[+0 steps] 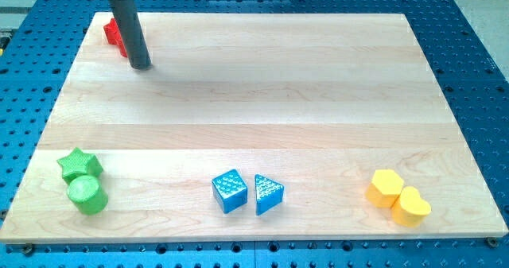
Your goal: Push the green star above the blue cube
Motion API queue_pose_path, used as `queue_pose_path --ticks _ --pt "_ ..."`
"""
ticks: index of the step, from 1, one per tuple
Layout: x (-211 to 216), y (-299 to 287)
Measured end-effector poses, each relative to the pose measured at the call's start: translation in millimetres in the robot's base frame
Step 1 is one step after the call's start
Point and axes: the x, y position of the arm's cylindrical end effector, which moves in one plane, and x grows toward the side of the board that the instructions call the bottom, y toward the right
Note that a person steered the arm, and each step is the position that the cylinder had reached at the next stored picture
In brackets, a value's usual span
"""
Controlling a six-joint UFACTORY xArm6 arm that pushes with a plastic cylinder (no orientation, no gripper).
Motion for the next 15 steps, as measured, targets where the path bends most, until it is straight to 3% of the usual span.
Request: queue_pose_path --ticks 2,3,5,6,7,9,10,11,12,13,14,15 --pt "8 -5" --pt "37 3" --pt "133 -99" --pt "185 -118" --pt "225 -74" --pt "191 68" --pt "208 118" --pt "188 149" --pt "161 149" --pt "182 130" --pt "148 125" --pt "143 171"
